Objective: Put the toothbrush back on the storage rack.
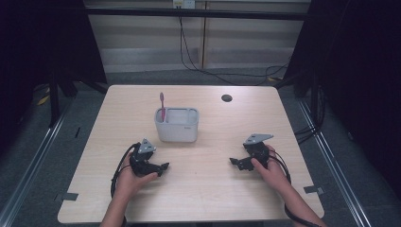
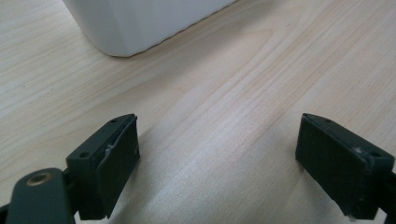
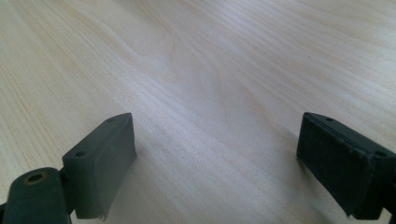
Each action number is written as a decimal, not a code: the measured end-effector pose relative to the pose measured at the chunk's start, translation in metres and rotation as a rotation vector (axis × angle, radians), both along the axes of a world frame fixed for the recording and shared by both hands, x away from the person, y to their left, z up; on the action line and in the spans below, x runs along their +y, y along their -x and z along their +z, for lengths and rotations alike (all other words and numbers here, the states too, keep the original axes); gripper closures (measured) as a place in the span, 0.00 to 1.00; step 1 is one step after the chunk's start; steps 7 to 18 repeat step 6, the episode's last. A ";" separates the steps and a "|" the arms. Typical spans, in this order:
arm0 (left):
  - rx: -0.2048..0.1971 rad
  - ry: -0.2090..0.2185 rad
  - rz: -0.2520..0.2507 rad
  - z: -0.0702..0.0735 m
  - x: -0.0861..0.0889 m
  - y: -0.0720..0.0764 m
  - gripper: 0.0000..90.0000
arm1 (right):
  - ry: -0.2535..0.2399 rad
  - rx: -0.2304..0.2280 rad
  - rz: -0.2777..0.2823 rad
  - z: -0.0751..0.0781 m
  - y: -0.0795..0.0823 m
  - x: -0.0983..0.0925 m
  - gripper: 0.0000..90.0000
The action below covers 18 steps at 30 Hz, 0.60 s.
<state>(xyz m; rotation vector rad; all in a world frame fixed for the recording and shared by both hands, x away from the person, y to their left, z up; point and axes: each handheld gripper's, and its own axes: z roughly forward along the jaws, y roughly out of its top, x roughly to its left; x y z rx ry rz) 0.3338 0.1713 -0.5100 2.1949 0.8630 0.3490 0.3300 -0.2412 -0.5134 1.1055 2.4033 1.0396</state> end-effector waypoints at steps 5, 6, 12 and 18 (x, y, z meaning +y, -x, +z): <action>0.003 -0.006 -0.004 0.000 0.000 0.000 0.14 | 0.000 0.000 0.000 0.000 0.000 0.000 0.12; 0.003 -0.006 -0.004 0.000 0.000 0.000 0.14 | 0.000 0.000 0.000 0.000 0.000 0.000 0.12; 0.003 -0.006 -0.004 0.000 0.000 0.000 0.14 | 0.000 0.000 0.000 0.000 0.000 0.000 0.12; 0.003 -0.006 -0.004 0.000 0.000 0.000 0.14 | 0.000 0.000 0.000 0.000 0.000 0.000 0.12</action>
